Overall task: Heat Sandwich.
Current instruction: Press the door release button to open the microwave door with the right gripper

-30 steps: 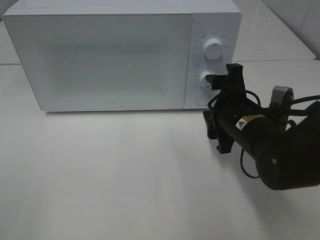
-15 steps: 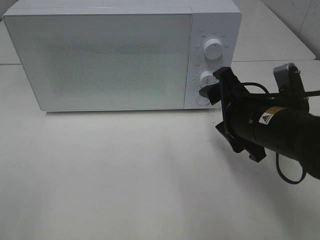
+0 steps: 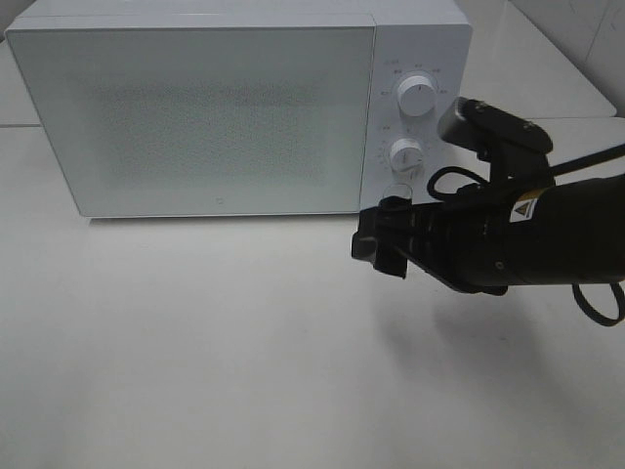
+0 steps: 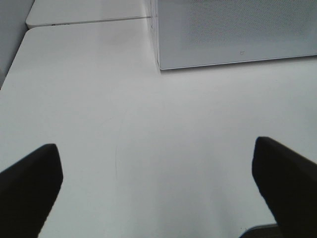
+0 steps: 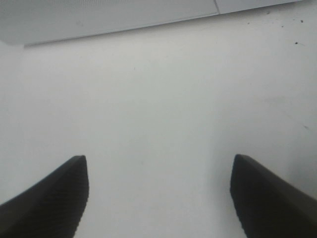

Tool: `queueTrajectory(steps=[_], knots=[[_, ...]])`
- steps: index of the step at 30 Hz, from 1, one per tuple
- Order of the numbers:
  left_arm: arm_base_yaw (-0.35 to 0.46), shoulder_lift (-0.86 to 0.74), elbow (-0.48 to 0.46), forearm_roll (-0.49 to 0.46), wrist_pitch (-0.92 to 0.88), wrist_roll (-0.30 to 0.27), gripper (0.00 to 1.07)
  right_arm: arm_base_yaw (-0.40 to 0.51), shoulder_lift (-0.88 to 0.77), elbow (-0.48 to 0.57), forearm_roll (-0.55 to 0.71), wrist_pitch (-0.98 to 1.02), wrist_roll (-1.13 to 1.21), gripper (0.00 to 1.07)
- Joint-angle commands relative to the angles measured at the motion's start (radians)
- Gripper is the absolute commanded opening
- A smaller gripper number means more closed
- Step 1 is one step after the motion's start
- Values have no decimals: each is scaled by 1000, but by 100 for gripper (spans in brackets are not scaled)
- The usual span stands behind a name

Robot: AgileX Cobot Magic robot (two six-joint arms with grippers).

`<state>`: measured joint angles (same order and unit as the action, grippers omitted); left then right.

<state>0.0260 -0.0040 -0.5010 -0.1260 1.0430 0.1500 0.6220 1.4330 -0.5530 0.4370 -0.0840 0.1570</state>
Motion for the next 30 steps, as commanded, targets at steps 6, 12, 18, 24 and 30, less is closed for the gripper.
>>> queueTrajectory(steps=[6, 12, 18, 24, 30], knots=[[-5, -26, 3, -9, -11, -2, 101, -5, -16, -82, -97, 325, -178, 76], [-5, -26, 3, -9, -11, -2, 101, -5, -97, -110, -245, 478, -134, 76], [-5, -26, 3, -9, -11, -2, 101, -5, -239, -111, -372, 606, -69, 76], [-5, -26, 3, -9, -11, -2, 101, -5, -427, -111, -474, 779, -51, 76], [-5, -26, 3, -9, -11, -2, 101, -5, -677, -111, -536, 934, -52, 76]])
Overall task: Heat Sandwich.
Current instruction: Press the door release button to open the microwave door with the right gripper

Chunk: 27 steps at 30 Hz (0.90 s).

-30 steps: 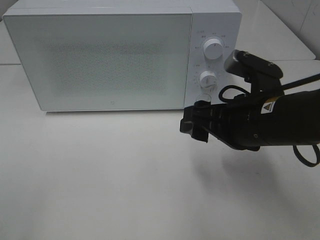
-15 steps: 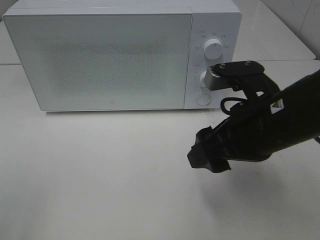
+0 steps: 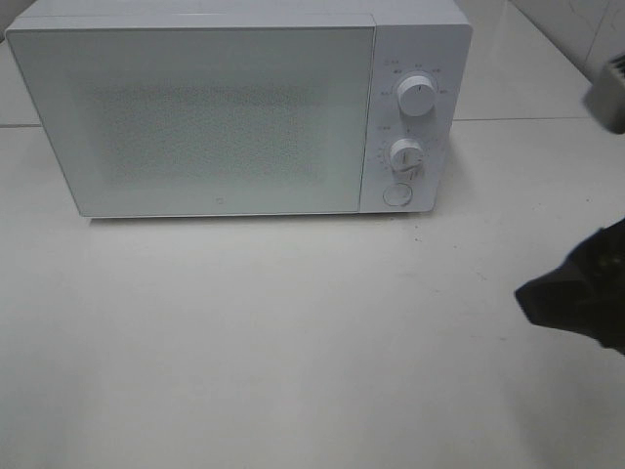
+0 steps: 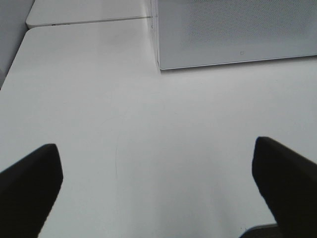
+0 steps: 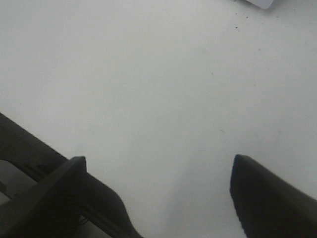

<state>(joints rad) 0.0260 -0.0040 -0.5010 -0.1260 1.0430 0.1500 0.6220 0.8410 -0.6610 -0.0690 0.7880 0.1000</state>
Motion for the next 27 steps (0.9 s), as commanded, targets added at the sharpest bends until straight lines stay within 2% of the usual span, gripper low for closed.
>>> queueTrajectory(steps=[1, 8, 12, 15, 21, 22, 25, 27], knots=[[-5, -26, 3, -9, -11, -2, 101, -5, -114, -3, -34, 81, 5, 76], [-5, -26, 3, -9, -11, -2, 101, -6, -322, -2, -36, 167, 5, 76], [-5, -26, 3, -9, -11, -2, 101, -51, -385, -2, -29, 206, 7, 76], [-5, -26, 3, -9, -11, -2, 101, -148, -455, -2, -29, 224, 4, 76], [-5, -26, 3, -9, -11, -2, 101, -250, -550, 8, -29, 222, 4, 76], [-5, -26, 3, -9, -11, -2, 101, -296, -591, 30, -29, 221, 4, 76], [-5, -26, 3, -9, -11, -2, 101, -340, -628, 57, -32, 221, 4, 76], [-5, -26, 3, -9, -11, -2, 101, -419, -686, 94, -29, 215, 5, 76]])
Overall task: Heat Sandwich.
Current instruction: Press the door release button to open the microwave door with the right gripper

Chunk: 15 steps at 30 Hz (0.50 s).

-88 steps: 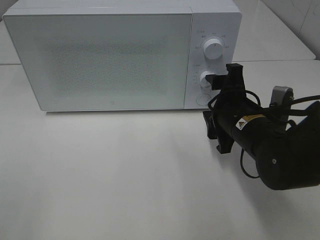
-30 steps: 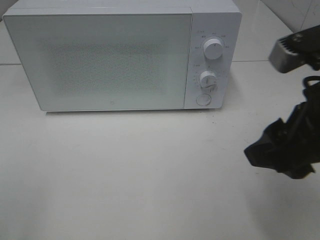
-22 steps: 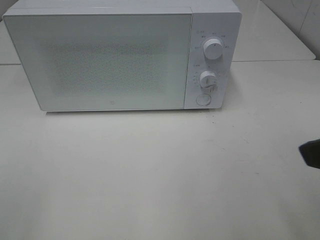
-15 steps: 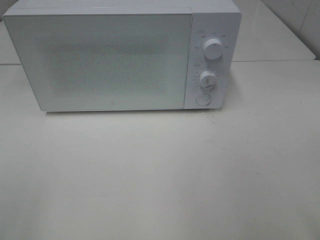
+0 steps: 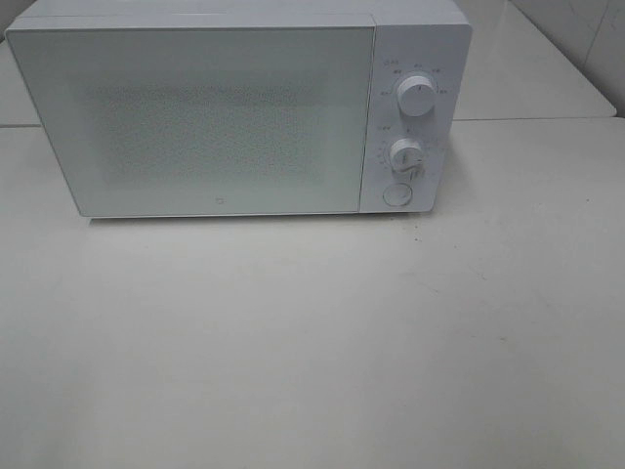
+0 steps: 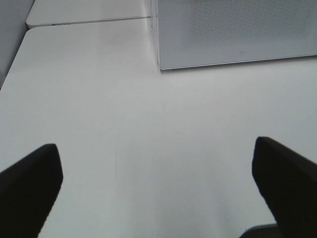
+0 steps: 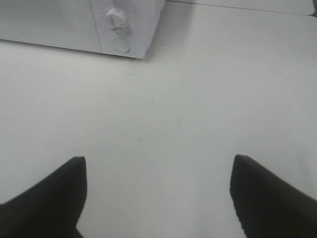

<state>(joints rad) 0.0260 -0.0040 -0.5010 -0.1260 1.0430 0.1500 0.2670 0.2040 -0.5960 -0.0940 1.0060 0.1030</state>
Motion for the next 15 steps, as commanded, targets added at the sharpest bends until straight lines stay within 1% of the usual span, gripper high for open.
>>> queueTrajectory(steps=[1, 2, 3, 4, 7, 11, 12, 15], knots=[[-5, -26, 3, -9, -11, -2, 101, -84, -67, 40, -3, -7, 2, 76], [-5, -26, 3, -9, -11, -2, 101, -106, -83, 50, -3, -12, 2, 76], [-5, -26, 3, -9, -11, -2, 101, -106, -83, 50, -3, -12, 2, 76], [-5, -26, 3, -9, -11, -2, 101, -138, -111, 68, -3, -15, 2, 76], [-5, -26, 3, -9, -11, -2, 101, -181, -154, 67, -3, -13, 0, 76], [-5, -26, 3, -9, -11, -2, 101, -207, -190, 70, -4, -1, -7, 76], [-5, -26, 3, -9, -11, -2, 101, -224, -225, 79, -4, 15, -15, 76], [-5, -26, 3, -8, -11, -2, 101, -237, -235, 95, -4, 33, -23, 76]])
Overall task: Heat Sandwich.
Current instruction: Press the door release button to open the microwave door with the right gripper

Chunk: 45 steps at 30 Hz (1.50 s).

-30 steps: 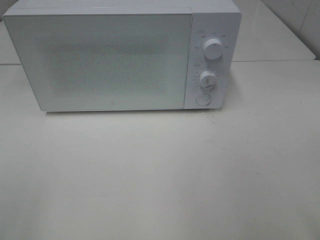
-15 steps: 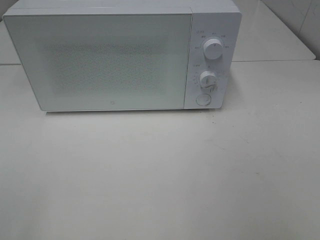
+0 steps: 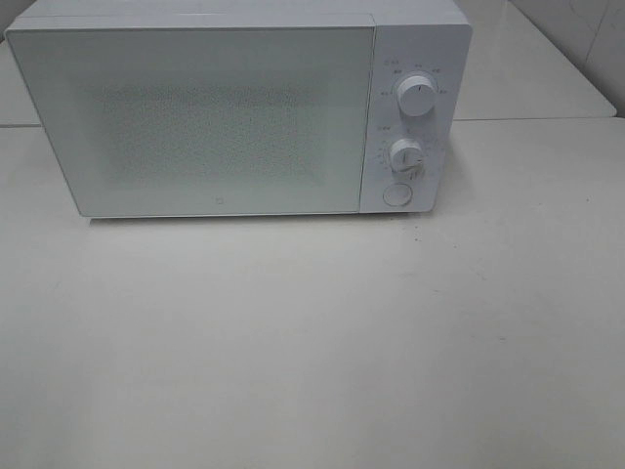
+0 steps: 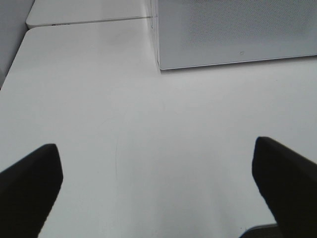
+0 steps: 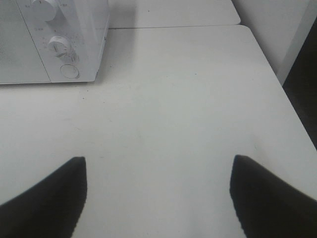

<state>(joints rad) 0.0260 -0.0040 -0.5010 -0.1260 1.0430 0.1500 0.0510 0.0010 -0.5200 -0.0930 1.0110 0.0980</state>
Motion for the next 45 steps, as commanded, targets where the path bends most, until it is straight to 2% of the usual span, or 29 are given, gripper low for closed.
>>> queueTrajectory(steps=[1, 27, 38, 45], knots=[[-5, -26, 3, -9, -11, -2, 101, -22, -32, 15, 0, 27, -24, 76], [-5, -26, 3, -9, -11, -2, 101, -22, -31, 2, -2, 9, -25, 76], [-5, -26, 3, -9, -11, -2, 101, -22, 122, -29, -1, -167, -24, 76], [-5, -26, 3, -9, -11, -2, 101, -22, 261, -28, -1, -390, -24, 76]])
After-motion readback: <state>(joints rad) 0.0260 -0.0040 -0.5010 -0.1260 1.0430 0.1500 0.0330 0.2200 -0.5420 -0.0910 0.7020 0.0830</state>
